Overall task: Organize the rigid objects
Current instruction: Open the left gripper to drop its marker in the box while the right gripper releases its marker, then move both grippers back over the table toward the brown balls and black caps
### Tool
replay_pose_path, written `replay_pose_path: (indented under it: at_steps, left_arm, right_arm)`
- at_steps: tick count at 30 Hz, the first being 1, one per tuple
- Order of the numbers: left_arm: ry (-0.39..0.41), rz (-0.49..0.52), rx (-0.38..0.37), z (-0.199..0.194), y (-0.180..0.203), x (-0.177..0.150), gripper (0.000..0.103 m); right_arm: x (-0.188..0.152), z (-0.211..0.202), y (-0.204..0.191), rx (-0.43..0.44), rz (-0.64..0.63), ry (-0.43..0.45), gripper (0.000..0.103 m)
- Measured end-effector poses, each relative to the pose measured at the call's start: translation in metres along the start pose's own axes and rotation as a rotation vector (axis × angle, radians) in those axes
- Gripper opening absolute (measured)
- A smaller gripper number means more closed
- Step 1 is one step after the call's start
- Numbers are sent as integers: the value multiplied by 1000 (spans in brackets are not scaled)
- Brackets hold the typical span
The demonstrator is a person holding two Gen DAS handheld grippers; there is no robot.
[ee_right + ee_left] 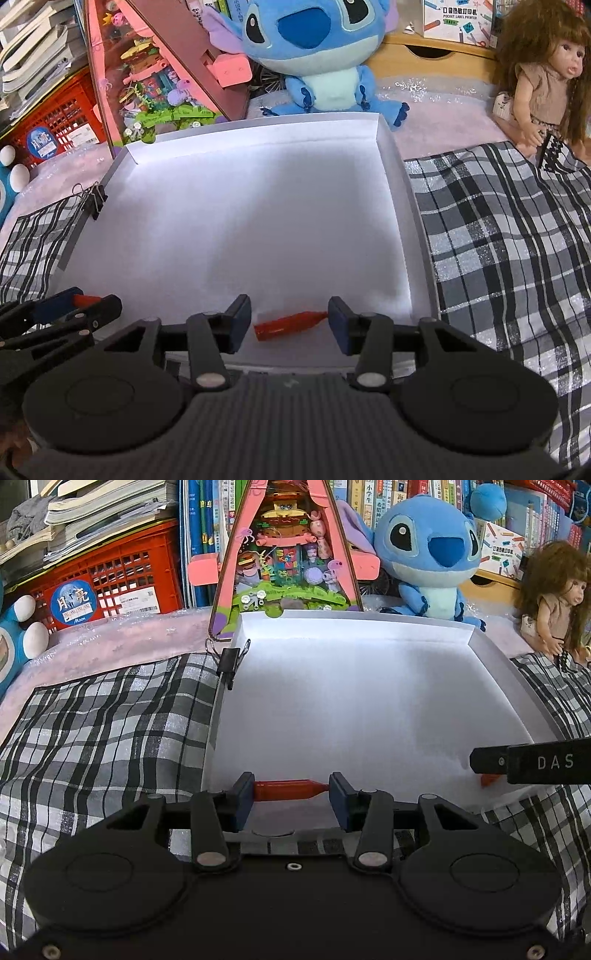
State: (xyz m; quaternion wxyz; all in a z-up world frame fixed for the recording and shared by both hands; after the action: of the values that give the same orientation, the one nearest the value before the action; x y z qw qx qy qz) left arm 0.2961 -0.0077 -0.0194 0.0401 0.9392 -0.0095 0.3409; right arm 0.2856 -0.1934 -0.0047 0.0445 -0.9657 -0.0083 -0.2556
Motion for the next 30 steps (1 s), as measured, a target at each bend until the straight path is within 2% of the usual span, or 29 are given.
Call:
replay_pose_path:
  at_steps: [2, 8, 16, 18, 20, 22, 30]
  left_arm:
    - [-4, 2, -1, -1, 0, 0, 44]
    - [-8, -7, -5, -5, -1, -2, 48]
    - [-6, -4, -11, -12, 2, -4, 52]
    - [4, -2, -11, -16, 3, -4, 57]
    - [20, 4, -8, -22, 4, -4, 68]
    - [46, 17, -10, -31, 6, -5, 72]
    - [117, 41, -51, -70, 12, -21, 79]
  right_arm:
    - [-1, 0, 2, -8, -2, -2, 73]
    - [-2, 1, 13, -38, -4, 6, 81]
    - [1, 1, 26, -45, 4, 26, 81]
    - [0, 0, 27, -39, 13, 32, 82]
    - [-1, -4, 25, -24, 13, 45, 82]
    - [-2, -11, 22, -21, -7, 65, 83]
    - [-15, -50, 9, 5, -94, 170, 86]
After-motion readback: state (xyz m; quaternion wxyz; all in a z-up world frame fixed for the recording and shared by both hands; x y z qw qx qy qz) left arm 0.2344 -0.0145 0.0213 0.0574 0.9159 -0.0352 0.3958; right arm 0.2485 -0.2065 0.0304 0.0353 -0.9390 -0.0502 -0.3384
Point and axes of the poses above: each gripper's, at about its wrist camera, not at the fingertips, and z roughly the way its jaws point, y to its right, x to its top, the point moved 6 cm from there along z, roughly the way its jaws point, and after that the axes turned 6 degrees about -z, right-handed, at the moved point
